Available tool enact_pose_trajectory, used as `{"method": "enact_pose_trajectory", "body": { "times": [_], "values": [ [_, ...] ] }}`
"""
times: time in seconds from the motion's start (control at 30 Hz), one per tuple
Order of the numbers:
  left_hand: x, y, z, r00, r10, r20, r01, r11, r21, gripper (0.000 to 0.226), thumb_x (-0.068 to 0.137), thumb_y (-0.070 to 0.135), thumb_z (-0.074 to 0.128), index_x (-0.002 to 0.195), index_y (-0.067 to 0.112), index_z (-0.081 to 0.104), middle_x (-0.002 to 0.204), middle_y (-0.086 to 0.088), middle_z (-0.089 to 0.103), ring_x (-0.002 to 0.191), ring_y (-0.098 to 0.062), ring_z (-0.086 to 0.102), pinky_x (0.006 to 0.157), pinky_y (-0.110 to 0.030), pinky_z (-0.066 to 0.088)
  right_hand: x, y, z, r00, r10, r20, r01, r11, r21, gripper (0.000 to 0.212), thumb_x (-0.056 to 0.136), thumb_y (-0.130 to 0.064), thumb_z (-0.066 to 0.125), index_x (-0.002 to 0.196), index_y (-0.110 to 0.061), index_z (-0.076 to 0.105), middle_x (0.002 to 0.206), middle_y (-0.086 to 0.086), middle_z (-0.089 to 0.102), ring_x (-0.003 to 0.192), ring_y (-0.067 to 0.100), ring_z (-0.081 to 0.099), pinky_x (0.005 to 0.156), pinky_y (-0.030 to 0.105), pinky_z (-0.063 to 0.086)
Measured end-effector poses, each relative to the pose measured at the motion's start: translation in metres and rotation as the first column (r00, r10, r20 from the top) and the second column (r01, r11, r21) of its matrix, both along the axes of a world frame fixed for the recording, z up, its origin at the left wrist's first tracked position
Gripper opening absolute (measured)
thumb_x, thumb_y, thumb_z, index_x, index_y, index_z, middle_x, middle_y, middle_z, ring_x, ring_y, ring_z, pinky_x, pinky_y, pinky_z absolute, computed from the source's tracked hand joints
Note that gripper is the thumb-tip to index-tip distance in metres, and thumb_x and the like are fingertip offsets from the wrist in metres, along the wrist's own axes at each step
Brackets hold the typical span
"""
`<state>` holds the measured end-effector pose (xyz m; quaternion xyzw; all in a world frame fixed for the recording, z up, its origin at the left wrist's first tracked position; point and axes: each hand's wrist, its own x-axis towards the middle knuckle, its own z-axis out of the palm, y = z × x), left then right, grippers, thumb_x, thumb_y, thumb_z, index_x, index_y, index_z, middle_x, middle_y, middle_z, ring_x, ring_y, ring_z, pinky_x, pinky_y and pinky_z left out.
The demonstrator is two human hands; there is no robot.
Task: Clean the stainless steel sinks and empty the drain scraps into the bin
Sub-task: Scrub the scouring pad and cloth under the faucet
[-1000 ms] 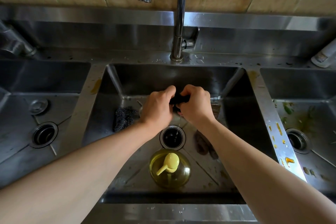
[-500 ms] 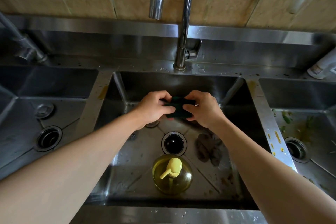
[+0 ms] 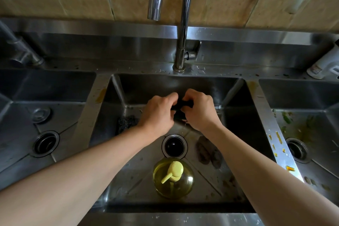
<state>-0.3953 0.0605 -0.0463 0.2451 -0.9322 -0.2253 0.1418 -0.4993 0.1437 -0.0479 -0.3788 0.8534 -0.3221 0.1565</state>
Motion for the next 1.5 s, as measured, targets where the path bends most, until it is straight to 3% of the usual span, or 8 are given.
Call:
{"method": "enact_pose_trajectory", "body": {
  "times": [0.2,0.33,0.5,0.6,0.67,0.87,1.07,1.5],
  "values": [
    [-0.002,0.0,-0.003,1.0,-0.021,-0.015,0.02,0.999,-0.045,0.021,0.077,0.0,0.067,0.086,0.012,0.053,0.068,0.0,0.051,0.061,-0.017,0.042,0.053,-0.024,0.025,-0.002,0.002,-0.004,1.0,-0.019,-0.012,0.019,1.0,-0.003,0.019,0.082,0.001,0.058,0.079,-0.017,0.052,0.073,-0.002,0.052,0.072,0.021,0.056,0.056,0.027,0.045],
    [-0.002,0.002,-0.005,1.0,-0.025,-0.008,0.025,0.998,-0.054,0.02,0.079,0.002,0.066,0.086,0.013,0.051,0.07,-0.003,0.056,0.063,-0.02,0.046,0.053,-0.027,0.026,-0.002,0.004,-0.005,0.999,-0.031,0.021,0.032,0.999,-0.03,0.018,0.082,0.001,0.059,0.079,-0.016,0.053,0.073,0.0,0.055,0.071,0.027,0.063,0.064,0.045,0.056],
    [-0.01,-0.014,-0.009,0.994,0.095,0.061,-0.112,0.91,0.4,0.03,0.084,0.005,0.066,0.074,0.023,0.044,0.082,-0.005,0.064,0.065,-0.021,0.068,0.055,-0.033,0.054,-0.01,0.009,-0.004,0.986,-0.016,0.166,0.021,0.999,-0.029,0.014,0.086,-0.008,0.063,0.097,-0.017,0.063,0.093,0.006,0.066,0.081,0.025,0.067,0.074,0.042,0.057],
    [-0.009,-0.019,-0.009,0.987,0.149,0.06,-0.154,0.774,0.614,0.033,0.084,-0.002,0.065,0.077,0.025,0.048,0.096,-0.012,0.067,0.078,-0.025,0.071,0.05,-0.02,0.05,-0.012,0.012,0.001,0.989,0.027,0.147,-0.03,0.999,0.022,0.028,0.083,-0.009,0.065,0.11,-0.019,0.063,0.096,-0.001,0.065,0.093,0.02,0.063,0.083,0.035,0.054],
    [-0.008,-0.018,-0.009,0.987,0.148,0.061,-0.152,0.746,0.649,0.035,0.083,-0.004,0.065,0.077,0.026,0.048,0.098,-0.014,0.067,0.08,-0.028,0.071,0.056,-0.027,0.054,-0.011,0.014,0.004,0.991,0.034,0.128,-0.04,0.998,0.043,0.027,0.082,-0.008,0.066,0.106,-0.02,0.062,0.093,-0.002,0.063,0.089,0.02,0.063,0.081,0.033,0.053],
    [-0.006,-0.006,-0.007,0.984,0.155,0.087,-0.177,0.879,0.443,0.038,0.081,0.005,0.07,0.067,0.023,0.039,0.082,-0.007,0.061,0.07,-0.027,0.068,0.06,-0.044,0.058,-0.005,0.013,0.0,0.996,0.003,0.094,-0.006,1.0,0.029,0.017,0.082,-0.005,0.066,0.093,-0.016,0.059,0.09,0.007,0.065,0.08,0.026,0.066,0.074,0.038,0.056],
    [-0.003,0.005,-0.007,0.99,0.137,0.036,-0.141,0.98,0.142,0.033,0.082,0.01,0.068,0.075,0.019,0.037,0.06,0.01,0.04,0.063,-0.019,0.043,0.047,-0.021,0.024,-0.003,0.006,-0.004,0.997,-0.017,0.076,0.017,1.0,0.0,0.022,0.079,0.0,0.065,0.08,-0.02,0.055,0.084,0.01,0.065,0.073,0.028,0.066,0.067,0.041,0.057],
    [-0.005,0.008,-0.018,0.994,0.101,0.038,-0.103,0.991,0.086,0.03,0.083,0.009,0.067,0.081,0.02,0.039,0.068,0.007,0.047,0.063,-0.018,0.047,0.048,-0.021,0.025,-0.001,0.009,-0.012,0.999,-0.046,0.025,0.046,0.999,0.004,0.015,0.081,-0.001,0.064,0.084,-0.014,0.058,0.081,-0.001,0.056,0.073,0.017,0.057,0.057,0.019,0.045]
  ]
}}
